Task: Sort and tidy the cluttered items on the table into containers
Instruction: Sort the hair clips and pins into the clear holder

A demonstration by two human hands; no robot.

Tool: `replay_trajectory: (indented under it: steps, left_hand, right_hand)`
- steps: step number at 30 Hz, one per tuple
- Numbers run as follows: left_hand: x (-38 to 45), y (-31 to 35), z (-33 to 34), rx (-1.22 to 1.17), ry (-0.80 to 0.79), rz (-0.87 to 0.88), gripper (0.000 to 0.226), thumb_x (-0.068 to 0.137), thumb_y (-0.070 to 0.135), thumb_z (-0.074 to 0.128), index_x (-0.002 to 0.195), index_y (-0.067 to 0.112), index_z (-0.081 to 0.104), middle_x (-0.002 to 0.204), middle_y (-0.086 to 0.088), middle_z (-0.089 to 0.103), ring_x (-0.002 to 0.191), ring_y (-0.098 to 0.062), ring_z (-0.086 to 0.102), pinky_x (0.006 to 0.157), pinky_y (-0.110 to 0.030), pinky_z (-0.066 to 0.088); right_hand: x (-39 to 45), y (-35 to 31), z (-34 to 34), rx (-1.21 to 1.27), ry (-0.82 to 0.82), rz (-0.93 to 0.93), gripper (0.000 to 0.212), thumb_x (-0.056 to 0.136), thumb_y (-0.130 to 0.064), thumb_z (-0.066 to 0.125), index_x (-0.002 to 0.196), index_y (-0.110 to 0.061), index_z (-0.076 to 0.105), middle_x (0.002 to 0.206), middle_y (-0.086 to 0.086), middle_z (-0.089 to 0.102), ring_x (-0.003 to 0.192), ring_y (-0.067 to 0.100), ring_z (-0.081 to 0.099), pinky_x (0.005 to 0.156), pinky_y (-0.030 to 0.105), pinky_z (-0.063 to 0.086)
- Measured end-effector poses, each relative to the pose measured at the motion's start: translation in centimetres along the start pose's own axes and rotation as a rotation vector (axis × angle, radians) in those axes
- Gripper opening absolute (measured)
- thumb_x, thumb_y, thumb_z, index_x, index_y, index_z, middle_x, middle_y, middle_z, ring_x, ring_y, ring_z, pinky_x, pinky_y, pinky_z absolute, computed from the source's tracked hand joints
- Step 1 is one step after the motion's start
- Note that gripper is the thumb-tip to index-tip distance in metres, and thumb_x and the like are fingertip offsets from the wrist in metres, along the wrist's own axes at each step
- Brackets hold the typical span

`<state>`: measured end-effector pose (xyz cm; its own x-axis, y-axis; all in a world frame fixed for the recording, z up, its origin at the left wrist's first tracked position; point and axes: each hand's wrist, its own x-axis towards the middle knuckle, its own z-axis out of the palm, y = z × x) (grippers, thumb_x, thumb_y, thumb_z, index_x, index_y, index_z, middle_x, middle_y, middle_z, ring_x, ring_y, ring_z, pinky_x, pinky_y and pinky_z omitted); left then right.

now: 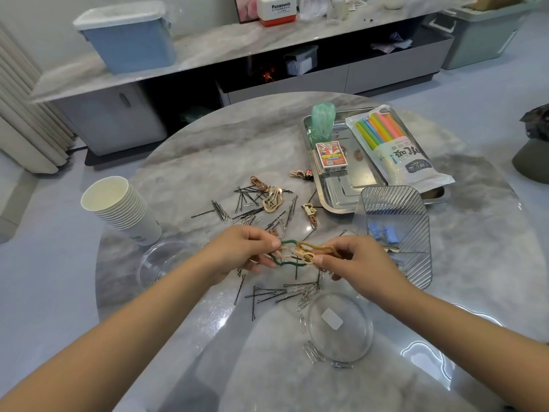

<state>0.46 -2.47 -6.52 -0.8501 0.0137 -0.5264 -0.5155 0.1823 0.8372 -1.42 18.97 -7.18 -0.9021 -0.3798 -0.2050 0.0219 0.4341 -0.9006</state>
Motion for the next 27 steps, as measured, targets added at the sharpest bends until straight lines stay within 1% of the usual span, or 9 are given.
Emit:
replay_trajectory:
  steps: [3, 5, 7, 11, 15, 17, 20, 23, 27]
  left_hand:
    - [-0.2, 0.1, 0.7, -0.116, -0.133, -0.007, 0.008, 0.085, 0.009, 0.062, 0.089, 0.008, 0.069, 0.081, -0.006, 0.073, 0.069, -0.013, 0.070, 0.048, -0.015, 0.049]
    - [-0.1, 0.0, 0.9, -0.121, -0.161, 0.012, 0.010, 0.085, 0.008, 0.061, 0.091, 0.008, 0.069, 0.081, -0.007, 0.073, 0.068, -0.014, 0.070, 0.049, -0.015, 0.050]
    - [0.0, -0.2, 1.0, -0.114, -0.178, 0.025, 0.011, 0.085, 0.008, 0.061, 0.092, 0.008, 0.069, 0.081, -0.007, 0.073, 0.068, -0.014, 0.070, 0.050, -0.015, 0.050]
    - [0.2, -0.8, 1.2, -0.082, -0.223, 0.036, 0.012, 0.086, 0.010, 0.060, 0.091, 0.012, 0.070, 0.083, -0.006, 0.073, 0.071, -0.014, 0.069, 0.050, -0.015, 0.049]
    - [0.8, -1.2, 1.3, -0.036, -0.203, 0.026, 0.011, 0.089, 0.013, 0.059, 0.093, 0.013, 0.070, 0.082, -0.003, 0.074, 0.068, -0.012, 0.069, 0.051, -0.017, 0.050]
    - [1.8, -1.6, 1.0, 0.199, -0.005, 0.077, 0.010, 0.090, 0.020, 0.061, 0.094, 0.016, 0.069, 0.081, -0.001, 0.072, 0.065, -0.007, 0.066, 0.056, -0.020, 0.050]
    - [3.9, -2.6, 0.0, 0.704, 0.314, 0.227, 0.018, 0.089, 0.027, 0.062, 0.107, 0.023, 0.065, 0.103, 0.001, 0.062, 0.090, -0.013, 0.058, 0.075, -0.023, 0.042]
    - [5.5, -3.6, -0.6, 0.871, 0.265, 0.268, 0.048, 0.089, 0.033, 0.062, 0.133, 0.020, 0.050, 0.131, 0.000, 0.046, 0.124, -0.018, 0.040, 0.101, -0.028, 0.034]
    - [6.6, -4.4, -0.8, 0.892, 0.222, 0.311, 0.055, 0.085, 0.039, 0.065, 0.135, 0.022, 0.048, 0.135, 0.004, 0.044, 0.130, -0.017, 0.032, 0.109, -0.038, 0.030]
  right_hand:
    - [0.0, 0.1, 0.0, 0.024, 0.018, -0.007, 0.020, 0.081, -0.013, 0.071, 0.097, -0.026, 0.069, 0.074, -0.004, 0.061, 0.059, 0.009, 0.057, 0.061, 0.028, 0.053]
    - [0.1, 0.3, 0.1, -0.021, 0.022, 0.000, 0.035, 0.080, -0.016, 0.072, 0.111, -0.030, 0.062, 0.082, -0.004, 0.060, 0.059, 0.009, 0.057, 0.057, 0.022, 0.053]
    - [0.2, 0.2, 0.1, -0.042, -0.016, 0.037, 0.036, 0.081, -0.019, 0.071, 0.115, -0.027, 0.061, 0.088, -0.006, 0.061, 0.064, 0.009, 0.059, 0.059, 0.023, 0.054]
    - [0.4, 0.3, 0.0, -0.116, -0.130, 0.087, 0.022, 0.084, -0.022, 0.068, 0.106, -0.022, 0.064, 0.089, -0.004, 0.066, 0.079, 0.017, 0.066, 0.067, 0.033, 0.058]
    - [0.3, 0.1, 0.1, 0.052, -0.211, 0.198, 0.004, 0.086, -0.015, 0.066, 0.087, -0.011, 0.065, 0.082, 0.007, 0.067, 0.067, 0.013, 0.063, 0.056, 0.023, 0.054]
    - [0.3, 0.2, 0.2, 0.047, -0.168, 0.209, 0.004, 0.086, -0.015, 0.065, 0.086, -0.011, 0.064, 0.079, 0.005, 0.066, 0.061, 0.012, 0.062, 0.057, 0.024, 0.055]
    - [0.2, 0.3, 0.4, 0.034, -0.114, 0.203, 0.004, 0.087, -0.017, 0.064, 0.087, -0.012, 0.063, 0.078, 0.002, 0.065, 0.059, 0.013, 0.062, 0.062, 0.027, 0.057]
    - [0.2, 0.5, 0.6, 0.023, -0.101, 0.193, 0.006, 0.087, -0.018, 0.065, 0.090, -0.013, 0.064, 0.080, 0.003, 0.066, 0.064, 0.015, 0.064, 0.070, 0.035, 0.058]
    - [0.3, 0.5, 0.6, 0.017, -0.100, 0.194, 0.008, 0.087, -0.020, 0.064, 0.092, -0.014, 0.064, 0.081, 0.002, 0.067, 0.064, 0.013, 0.063, 0.072, 0.034, 0.056]
